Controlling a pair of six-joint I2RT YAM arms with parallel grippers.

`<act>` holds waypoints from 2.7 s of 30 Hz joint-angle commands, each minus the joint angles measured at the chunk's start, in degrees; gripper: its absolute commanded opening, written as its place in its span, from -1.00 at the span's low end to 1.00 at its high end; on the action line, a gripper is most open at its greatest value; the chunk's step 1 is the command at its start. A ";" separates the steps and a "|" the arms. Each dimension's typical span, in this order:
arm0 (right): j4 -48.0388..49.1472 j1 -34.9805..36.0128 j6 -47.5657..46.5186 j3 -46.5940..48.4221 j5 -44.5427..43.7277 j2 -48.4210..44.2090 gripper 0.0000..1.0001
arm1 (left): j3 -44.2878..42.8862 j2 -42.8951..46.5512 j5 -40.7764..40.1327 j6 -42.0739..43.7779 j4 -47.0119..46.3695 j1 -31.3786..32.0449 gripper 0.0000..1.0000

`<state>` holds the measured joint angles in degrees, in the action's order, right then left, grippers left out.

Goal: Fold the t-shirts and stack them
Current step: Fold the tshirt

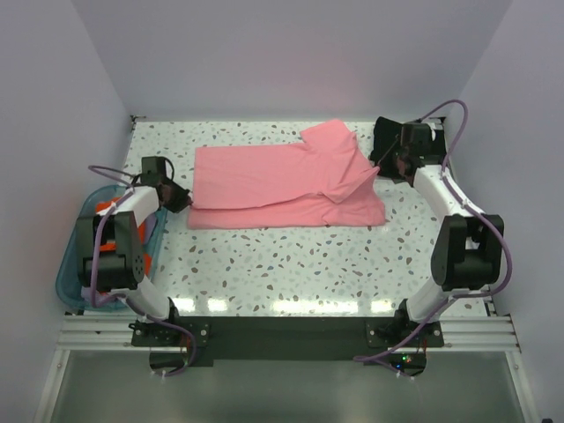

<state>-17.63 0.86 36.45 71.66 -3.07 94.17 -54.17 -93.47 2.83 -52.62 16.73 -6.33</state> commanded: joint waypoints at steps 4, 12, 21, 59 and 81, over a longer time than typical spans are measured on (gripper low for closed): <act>3.21 -0.42 0.65 5.41 0.79 4.35 -1.00 | -4.36 -4.70 3.41 1.73 -5.39 -0.53 -0.88; 1.63 -0.51 -0.41 10.16 1.75 9.80 -0.66 | -7.26 -7.87 4.82 2.52 -7.32 -0.97 -0.01; -0.56 -0.51 -2.08 14.39 3.94 10.86 0.14 | -6.92 -5.76 5.78 4.72 -7.24 -1.32 0.38; 4.45 13.29 1.78 -1.26 -1.50 14.55 -0.36 | 9.44 5.05 -5.55 1.64 -5.57 11.16 -0.06; 2.60 13.81 5.04 14.82 4.38 23.51 -0.68 | 9.08 4.61 -7.14 1.73 -4.43 11.16 -0.06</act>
<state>-16.23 14.26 39.83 82.98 -0.84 116.60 -45.08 -89.23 -3.09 -50.39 12.95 4.58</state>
